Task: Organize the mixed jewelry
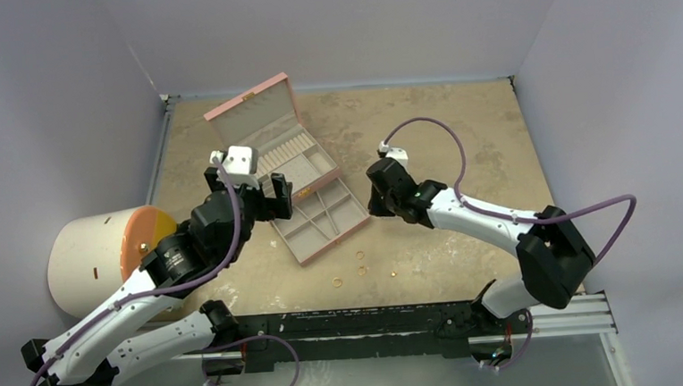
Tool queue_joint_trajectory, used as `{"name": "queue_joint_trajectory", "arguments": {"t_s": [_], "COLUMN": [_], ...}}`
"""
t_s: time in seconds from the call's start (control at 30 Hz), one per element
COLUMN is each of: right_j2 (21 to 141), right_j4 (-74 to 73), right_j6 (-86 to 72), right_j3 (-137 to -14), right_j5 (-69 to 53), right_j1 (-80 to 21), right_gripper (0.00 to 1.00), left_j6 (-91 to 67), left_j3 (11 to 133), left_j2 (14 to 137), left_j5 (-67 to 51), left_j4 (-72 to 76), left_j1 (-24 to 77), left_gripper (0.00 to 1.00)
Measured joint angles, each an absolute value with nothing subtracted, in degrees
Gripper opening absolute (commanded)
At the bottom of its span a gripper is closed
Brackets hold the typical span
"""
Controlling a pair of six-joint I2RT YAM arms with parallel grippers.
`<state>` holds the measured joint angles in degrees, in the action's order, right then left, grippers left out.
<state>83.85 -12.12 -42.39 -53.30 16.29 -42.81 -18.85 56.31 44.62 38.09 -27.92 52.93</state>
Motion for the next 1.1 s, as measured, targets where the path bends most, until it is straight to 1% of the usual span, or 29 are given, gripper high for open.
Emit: {"name": "queue_joint_trajectory", "arguments": {"t_s": [0.17,0.4,0.5,0.63,1.1], "right_j2": [85.73,91.81,94.74,98.37,104.12], "right_j4": [-12.03,-9.89,-9.47,-9.06,-8.67], "right_j6": [-39.4,-34.59,-32.91,-31.46,-30.83], "right_j3": [-56.62,-62.81,-64.14,-65.06,-66.67], "right_j5": [14.92,12.71,11.27,9.8,9.69], "right_j1": [-45.93,-49.87,-50.35,-50.35,-50.35], "right_gripper": [0.0,0.0,0.0,0.0,0.0], "left_j6": [-18.87,-18.87,-18.87,-18.87,-18.87], "left_j3": [56.31,56.31,56.18,55.4,55.37], "left_j2": [43.33,41.87,41.45,40.6,40.36], "left_j5": [38.85,40.01,40.56,41.28,42.33], "left_j4": [-27.9,-27.9,-27.86,-27.92,-27.88], "left_j1": [52.93,52.93,52.93,52.93,52.95], "left_gripper": [0.94,0.95,0.97,0.96,0.96]}}
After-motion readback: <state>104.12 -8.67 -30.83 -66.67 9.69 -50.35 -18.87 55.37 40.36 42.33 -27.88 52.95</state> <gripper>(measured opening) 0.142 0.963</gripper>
